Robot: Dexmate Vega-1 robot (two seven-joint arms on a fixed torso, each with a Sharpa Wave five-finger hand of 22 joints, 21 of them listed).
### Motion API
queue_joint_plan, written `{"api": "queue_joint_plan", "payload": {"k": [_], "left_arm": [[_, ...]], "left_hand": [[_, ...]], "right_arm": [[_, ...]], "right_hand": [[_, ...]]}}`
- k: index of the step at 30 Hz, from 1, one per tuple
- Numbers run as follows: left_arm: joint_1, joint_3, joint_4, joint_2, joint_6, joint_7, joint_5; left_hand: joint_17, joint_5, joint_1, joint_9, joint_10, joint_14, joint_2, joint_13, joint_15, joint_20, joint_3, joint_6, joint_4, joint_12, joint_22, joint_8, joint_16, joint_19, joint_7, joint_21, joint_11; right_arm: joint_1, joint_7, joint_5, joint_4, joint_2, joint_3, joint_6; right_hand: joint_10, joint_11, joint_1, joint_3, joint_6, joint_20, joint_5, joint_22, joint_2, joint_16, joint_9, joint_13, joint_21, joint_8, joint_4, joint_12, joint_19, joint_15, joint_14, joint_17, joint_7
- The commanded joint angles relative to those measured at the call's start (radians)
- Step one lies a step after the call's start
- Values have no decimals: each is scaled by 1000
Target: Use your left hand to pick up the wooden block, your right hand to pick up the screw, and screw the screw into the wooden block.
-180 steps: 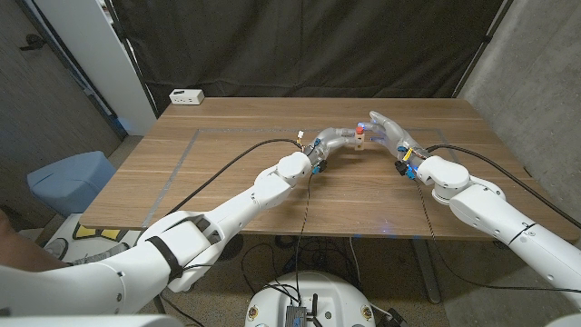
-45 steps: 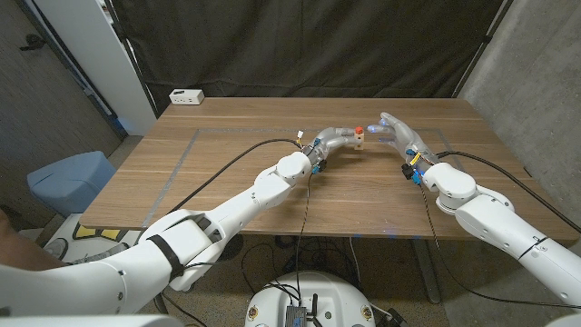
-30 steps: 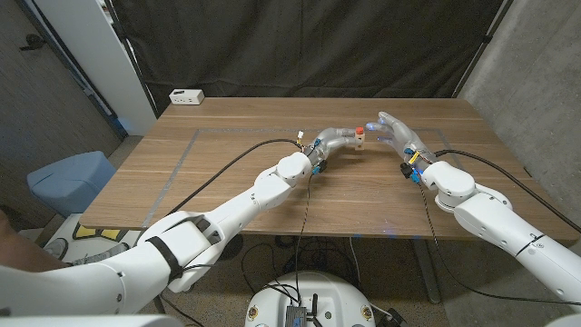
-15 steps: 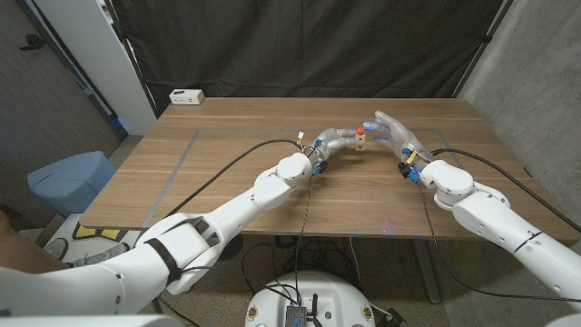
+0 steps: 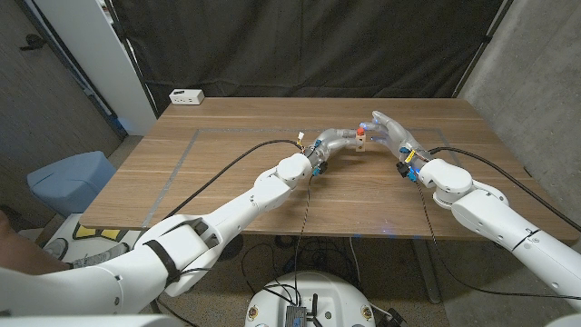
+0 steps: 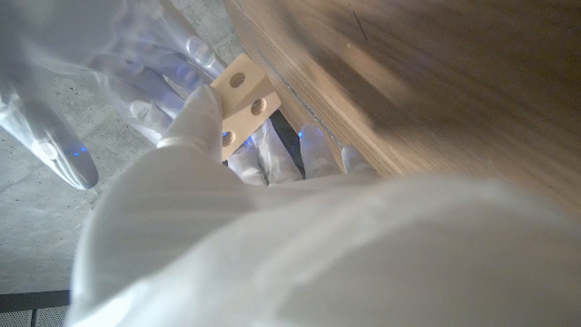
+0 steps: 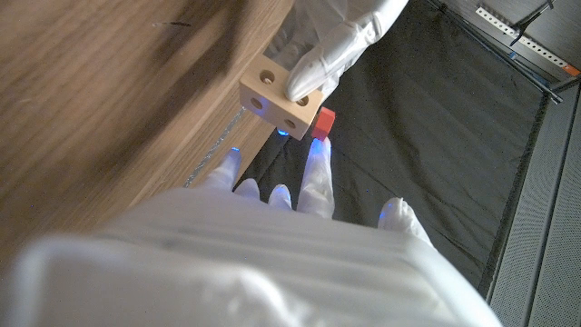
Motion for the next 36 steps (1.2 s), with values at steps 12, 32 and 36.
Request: {"api": "queue_joint_plan", "payload": {"k": [12,32,36], "left_arm": [[-1,1,4,-3,-2,2,2],[-8,-2,24,-8,-11,-6,-4],[-9,-2,29,-10,-13,-7,-5]], "left_hand": [[3,6,3,4,11,8,21,59,-52,5,21,23,14,20,5,8,0,-2,10,6,-4],[3,6,1,4,12,8,21,60,-51,4,21,24,16,21,5,9,1,-2,10,6,-4],[3,6,2,4,11,9,22,60,-52,5,22,24,15,21,5,9,1,-3,9,6,-4]], "right_arm": [[-5,-9,5,-1,-1,0,-4],[-19,-43,2,-18,0,8,-18],[-19,-45,0,-19,0,7,-18]], "right_hand": [[13,-6,-5,4,40,7,1,2,6,7,4,2,9,17,4,16,4,1,-21,0,9],[45,-7,3,7,81,5,3,1,9,15,5,2,15,28,2,25,20,-3,2,-3,24],[50,-9,4,8,90,5,3,1,9,15,5,2,16,30,1,26,23,-4,5,-3,26]]}}
